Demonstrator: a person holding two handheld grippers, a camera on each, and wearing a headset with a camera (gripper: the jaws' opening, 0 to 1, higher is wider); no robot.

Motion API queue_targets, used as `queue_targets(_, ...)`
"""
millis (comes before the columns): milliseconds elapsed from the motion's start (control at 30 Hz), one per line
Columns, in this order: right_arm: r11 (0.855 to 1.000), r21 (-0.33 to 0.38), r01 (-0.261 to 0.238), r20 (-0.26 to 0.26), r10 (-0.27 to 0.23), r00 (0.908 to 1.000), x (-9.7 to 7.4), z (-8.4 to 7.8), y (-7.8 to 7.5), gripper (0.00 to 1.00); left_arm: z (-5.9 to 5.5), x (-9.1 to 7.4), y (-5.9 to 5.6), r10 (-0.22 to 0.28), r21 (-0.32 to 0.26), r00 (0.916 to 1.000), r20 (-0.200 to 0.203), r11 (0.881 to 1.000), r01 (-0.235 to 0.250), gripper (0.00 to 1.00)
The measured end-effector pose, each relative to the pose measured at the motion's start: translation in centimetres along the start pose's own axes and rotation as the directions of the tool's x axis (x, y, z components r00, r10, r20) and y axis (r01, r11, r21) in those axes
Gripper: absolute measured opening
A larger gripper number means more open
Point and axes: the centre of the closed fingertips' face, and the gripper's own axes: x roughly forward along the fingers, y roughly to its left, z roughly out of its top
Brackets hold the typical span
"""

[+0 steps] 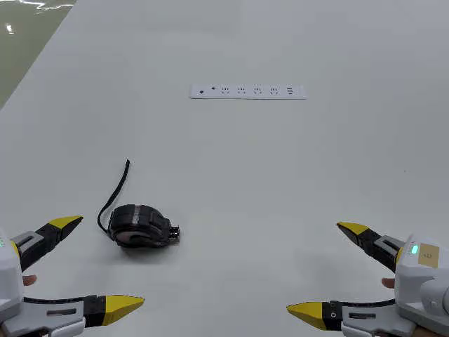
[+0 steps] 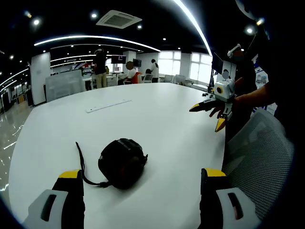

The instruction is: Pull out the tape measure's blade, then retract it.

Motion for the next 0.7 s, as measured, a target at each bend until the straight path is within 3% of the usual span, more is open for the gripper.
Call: queue_targets(700, 1.000, -0.008, 0.002, -0.001, -0.002, 1.0000, -0.08, 0.05, 0.00, 0.97, 0.12, -0.22, 0.01, 0.005, 0.003, 1.0000, 0.000, 1.000, -0.005, 1.00)
